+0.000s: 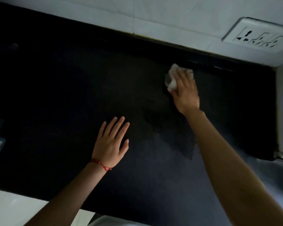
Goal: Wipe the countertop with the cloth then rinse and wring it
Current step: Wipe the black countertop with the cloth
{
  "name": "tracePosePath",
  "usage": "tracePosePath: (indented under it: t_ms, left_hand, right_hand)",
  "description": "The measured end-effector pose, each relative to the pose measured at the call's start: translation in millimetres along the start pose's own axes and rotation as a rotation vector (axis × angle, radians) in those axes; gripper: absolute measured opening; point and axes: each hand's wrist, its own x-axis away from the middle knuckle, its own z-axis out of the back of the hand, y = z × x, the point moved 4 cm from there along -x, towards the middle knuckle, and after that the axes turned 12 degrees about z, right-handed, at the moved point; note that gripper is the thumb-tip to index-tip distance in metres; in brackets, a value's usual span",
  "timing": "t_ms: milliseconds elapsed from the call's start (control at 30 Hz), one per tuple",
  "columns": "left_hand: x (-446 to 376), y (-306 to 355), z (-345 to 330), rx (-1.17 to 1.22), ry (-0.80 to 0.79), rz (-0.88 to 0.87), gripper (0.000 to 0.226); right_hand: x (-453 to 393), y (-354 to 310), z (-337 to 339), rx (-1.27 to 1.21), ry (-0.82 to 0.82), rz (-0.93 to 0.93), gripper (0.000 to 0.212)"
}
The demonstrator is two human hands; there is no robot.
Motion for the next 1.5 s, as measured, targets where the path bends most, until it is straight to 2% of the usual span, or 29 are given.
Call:
tracePosePath:
  t_ms: [67,167,233,267,367,433,600,667,800,867,933,1033,1100,1133,1233,1300,1500]
  left_hand:
    - [0,1,1,-0.003,-0.005,0.0,0.052]
    - [0,0,-1,-0.021,-0.012,0.004,0.053]
    - [0,0,-1,-0.019,-0.013,0.007,0.053]
    - [0,0,-1,-0.017,-0.006,0.003,0.052]
    - [0,0,0,-0.011,0.014,-0.005,0.052]
    - [0,1,1,-0.007,0.015,-0.009,0.052]
    - [1,0,-1,-0.001,0.011,0.003,0.053]
    - [0,2,-1,-0.004,0.022,-0.008,0.053]
    - [0,1,-1,0.006,0.047,-0.018,0.052]
    - [1,1,-1,0.017,0.058,-0.02,0.051]
    - [1,0,-1,0.014,0.061,-0.021,0.051]
    - [1,0,-1,0.004,0.053,-0.019,0.052]
    - [2,0,-1,0.01,0.049,-0.022,0.052]
    - [2,1,-1,0.016,0.051,-0.026,0.052]
    - [2,0,-2,0.038,0.068,-0.03,0.051]
    - [2,0,-1,0.034,0.07,-0.035,0.051]
    - [3,0,1,0.073,0.068,-0.036,0.051]
  right_hand:
    - [12,-14,-3,-0.014,0.045,-0.018,0.059]
    - [72,-57,-21,-0.016,-0.016,0.21,0.057]
    - [82,-52,-19,0.014,-0.088,0.305,0.055]
    - [70,-40,-14,0.014,-0.077,0.292,0.054]
    - [27,-12,-3,-0.013,-0.025,0.021,0.056]
    - [36,-20,-6,-0.027,0.02,-0.032,0.057]
    - [131,-72,-27,0.01,-0.024,0.263,0.056]
    - [104,-61,-25,-0.007,-0.032,0.279,0.056]
    - [-5,-60,-25,-0.055,-0.019,0.066,0.06]
    - [-35,-70,-31,-0.068,-0.016,0.041,0.06]
    - [-26,-79,-36,-0.079,-0.018,0.108,0.059]
    - [45,-93,-44,-0.054,-0.025,0.32,0.061]
    - [63,-79,-42,-0.027,-0.073,0.359,0.058]
    - [54,-65,-36,-0.015,-0.052,0.325,0.056]
    - [8,-24,-15,-0.034,0.05,0.011,0.055]
    - [-1,-19,-10,-0.063,0.09,-0.103,0.055]
    - [102,-80,-26,-0.129,0.067,0.057,0.056]
